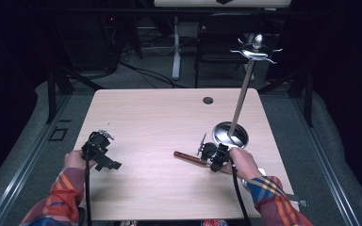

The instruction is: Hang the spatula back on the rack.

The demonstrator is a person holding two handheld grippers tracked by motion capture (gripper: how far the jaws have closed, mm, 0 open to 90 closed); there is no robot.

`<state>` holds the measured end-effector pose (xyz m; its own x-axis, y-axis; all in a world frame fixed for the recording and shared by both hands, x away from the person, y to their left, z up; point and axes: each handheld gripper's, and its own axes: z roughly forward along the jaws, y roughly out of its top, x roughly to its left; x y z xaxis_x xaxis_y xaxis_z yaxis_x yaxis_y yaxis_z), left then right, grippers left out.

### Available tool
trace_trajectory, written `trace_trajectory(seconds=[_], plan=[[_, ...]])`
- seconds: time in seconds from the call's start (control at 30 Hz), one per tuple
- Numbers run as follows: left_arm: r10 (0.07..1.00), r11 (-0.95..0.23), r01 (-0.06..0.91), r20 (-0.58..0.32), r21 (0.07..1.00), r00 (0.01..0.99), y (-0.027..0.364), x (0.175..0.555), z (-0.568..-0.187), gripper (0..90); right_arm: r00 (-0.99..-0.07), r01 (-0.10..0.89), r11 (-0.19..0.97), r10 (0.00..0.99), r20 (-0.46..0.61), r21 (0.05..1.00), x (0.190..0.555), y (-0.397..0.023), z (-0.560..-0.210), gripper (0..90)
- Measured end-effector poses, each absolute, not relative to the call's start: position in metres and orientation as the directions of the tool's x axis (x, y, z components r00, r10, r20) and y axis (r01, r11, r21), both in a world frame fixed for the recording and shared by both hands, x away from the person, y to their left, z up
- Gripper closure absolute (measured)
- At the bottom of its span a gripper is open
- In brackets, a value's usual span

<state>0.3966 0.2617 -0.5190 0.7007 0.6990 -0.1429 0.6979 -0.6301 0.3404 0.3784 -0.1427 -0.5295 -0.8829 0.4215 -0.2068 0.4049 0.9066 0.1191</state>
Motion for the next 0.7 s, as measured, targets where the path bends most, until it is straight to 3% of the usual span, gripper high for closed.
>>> trace_trajectory(seconds=[0.27, 0.7], plan=[[0.698, -0.633, 0.697, -0.140, 0.337, 0.702, 0.261, 0.396, -0.519, 3.9, -0.892, 0.398, 0.914, 0.405, -0.200, 0.079, 0.382, -0.137, -0.536, 66.1], [0.699, -0.632, 0.698, -0.141, 0.338, 0.701, 0.261, 0.396, -0.519, 3.9, -0.900, 0.380, 0.924, 0.379, -0.213, 0.041, 0.384, -0.129, -0.543, 78.1]])
